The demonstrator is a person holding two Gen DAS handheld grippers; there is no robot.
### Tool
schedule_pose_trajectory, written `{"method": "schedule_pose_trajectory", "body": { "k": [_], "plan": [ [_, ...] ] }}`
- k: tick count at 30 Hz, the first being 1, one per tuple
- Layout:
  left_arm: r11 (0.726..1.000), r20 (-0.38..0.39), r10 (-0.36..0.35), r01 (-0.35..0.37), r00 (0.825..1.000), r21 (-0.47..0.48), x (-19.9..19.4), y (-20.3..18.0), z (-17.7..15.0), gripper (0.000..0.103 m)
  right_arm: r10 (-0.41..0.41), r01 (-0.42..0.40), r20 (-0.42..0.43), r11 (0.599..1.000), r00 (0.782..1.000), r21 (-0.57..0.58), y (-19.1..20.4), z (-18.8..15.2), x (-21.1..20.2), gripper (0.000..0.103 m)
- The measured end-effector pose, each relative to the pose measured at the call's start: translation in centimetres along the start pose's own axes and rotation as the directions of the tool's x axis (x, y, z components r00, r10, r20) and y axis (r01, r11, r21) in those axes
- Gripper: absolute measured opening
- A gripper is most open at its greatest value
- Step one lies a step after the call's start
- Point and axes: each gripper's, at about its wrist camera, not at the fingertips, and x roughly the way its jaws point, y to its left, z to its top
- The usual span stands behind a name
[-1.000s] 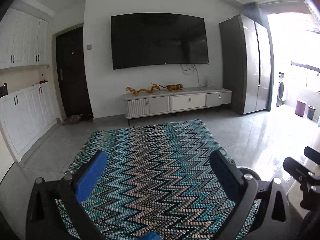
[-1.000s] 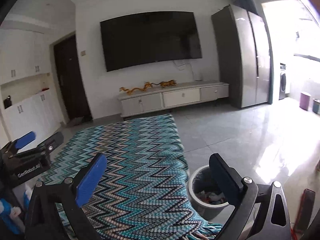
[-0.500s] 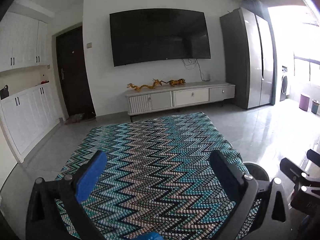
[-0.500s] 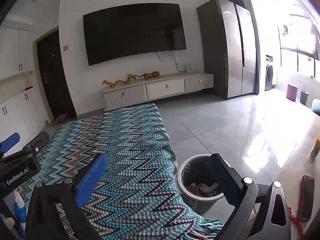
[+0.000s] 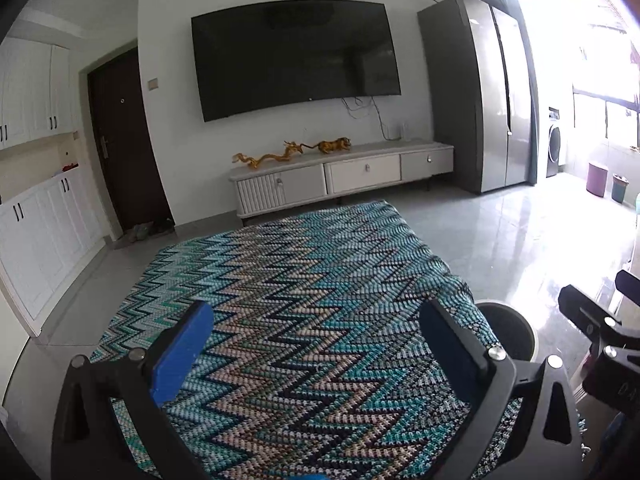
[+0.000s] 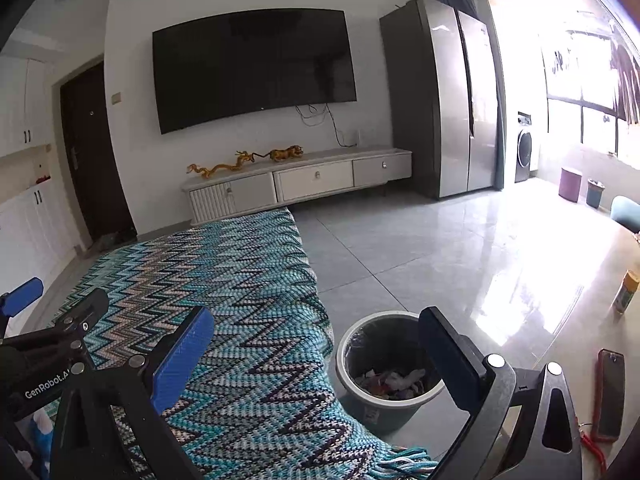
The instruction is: Collect trash
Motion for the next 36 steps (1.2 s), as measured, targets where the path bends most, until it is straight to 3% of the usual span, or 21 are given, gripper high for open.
{"method": "schedule_pose_trajectory", "body": {
  "k": [11,20,36],
  "plan": [
    [1.000,-0.064,-0.024,0.023,0.998,-0.009,4.1,-1.1,-0.8,0.103,-0.038,0.037,-0.024,0.999,0.999,-0.019,-0.8,-0.1,2.4,0.103],
    [1.000,-0.088,0.006,-0.008,0.996,-0.027,6.3,-1.0,-1.6,0.103,-0.036,0.036,-0.064,0.999,0.997,-0.007,-1.8,-0.7,4.1,0.103],
    [1.000,-0.079,0.006,-0.008,0.997,-0.021,5.8,-1.1,-1.5,0.103,-0.043,0.044,-0.078,0.999,0.996,0.010,-2.2,-0.9,4.4,0.103]
  ]
}}
